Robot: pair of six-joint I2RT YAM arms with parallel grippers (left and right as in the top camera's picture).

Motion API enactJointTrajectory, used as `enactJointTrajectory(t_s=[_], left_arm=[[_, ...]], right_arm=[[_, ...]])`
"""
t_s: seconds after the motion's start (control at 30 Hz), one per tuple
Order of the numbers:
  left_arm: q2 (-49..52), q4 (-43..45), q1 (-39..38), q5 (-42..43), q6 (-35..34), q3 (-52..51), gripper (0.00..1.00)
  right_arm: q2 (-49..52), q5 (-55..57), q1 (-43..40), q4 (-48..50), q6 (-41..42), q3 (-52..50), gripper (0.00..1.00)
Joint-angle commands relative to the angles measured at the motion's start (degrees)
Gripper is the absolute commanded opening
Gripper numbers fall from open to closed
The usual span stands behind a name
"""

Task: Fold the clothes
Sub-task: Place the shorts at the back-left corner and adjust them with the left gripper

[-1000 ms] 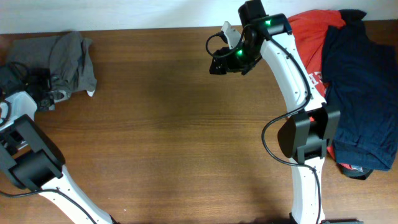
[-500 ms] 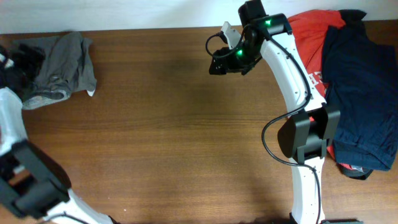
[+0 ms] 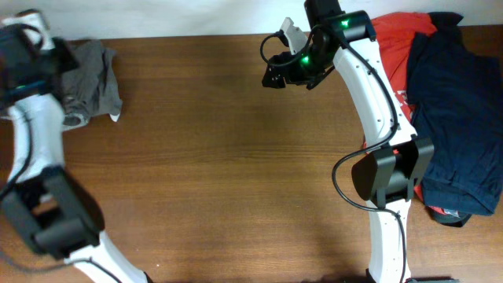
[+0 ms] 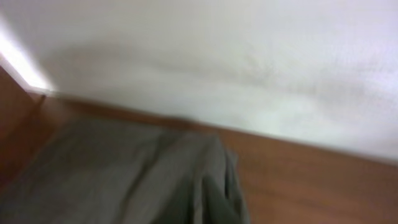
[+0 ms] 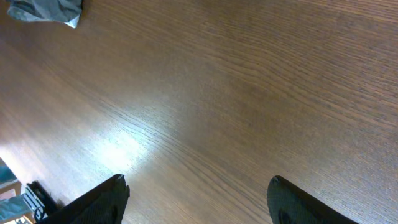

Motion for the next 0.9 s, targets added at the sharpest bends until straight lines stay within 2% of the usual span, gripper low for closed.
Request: enactJointTrajectory(t_s=[0.0,0.1,0.23,0.33,0.47,0.63,0.87], left_arm=[[7.26,6.86,-2.95,-2.78,14.08,-0.13,0.01],[11.76,13.07,-4.35,-6.21,14.05,-0.13,0.01],[16.31,15.43,-5.25,-8.52,14.05,-0.13,0.01],[18.8,13.81,-5.25,-11.02,12.87,-0.13,0.0],[21.53,11.02,-5.03,-16.37,6.78,-0.13,0.0],[24.11,6.45,-5.05,-15.98,0.76,-0.13,0.01],[25.66,5.73,-5.27,-15.06,0.07,-0.11,0.0]], right_arm=[[-1.73,1.36,-0.2,-0.48,-0.15,1.27,0.76],[-1.73,2.95,-0.2,-1.27,-0.15,1.25,0.77],[-1.73,4.98,-0.2,-2.23,-0.2,1.22,0.77],[-1.73,5.25,-0.2,-2.58,-1.09,1.22,0.77],[-1.73,5.25,-0.2,-2.56,-1.49,1.22,0.78],[-1.73,5.27,-0.2,-2.54,-1.49,1.22,0.78],[-1.73,5.27,-0.2,-2.54,-1.49,1.22,0.78]])
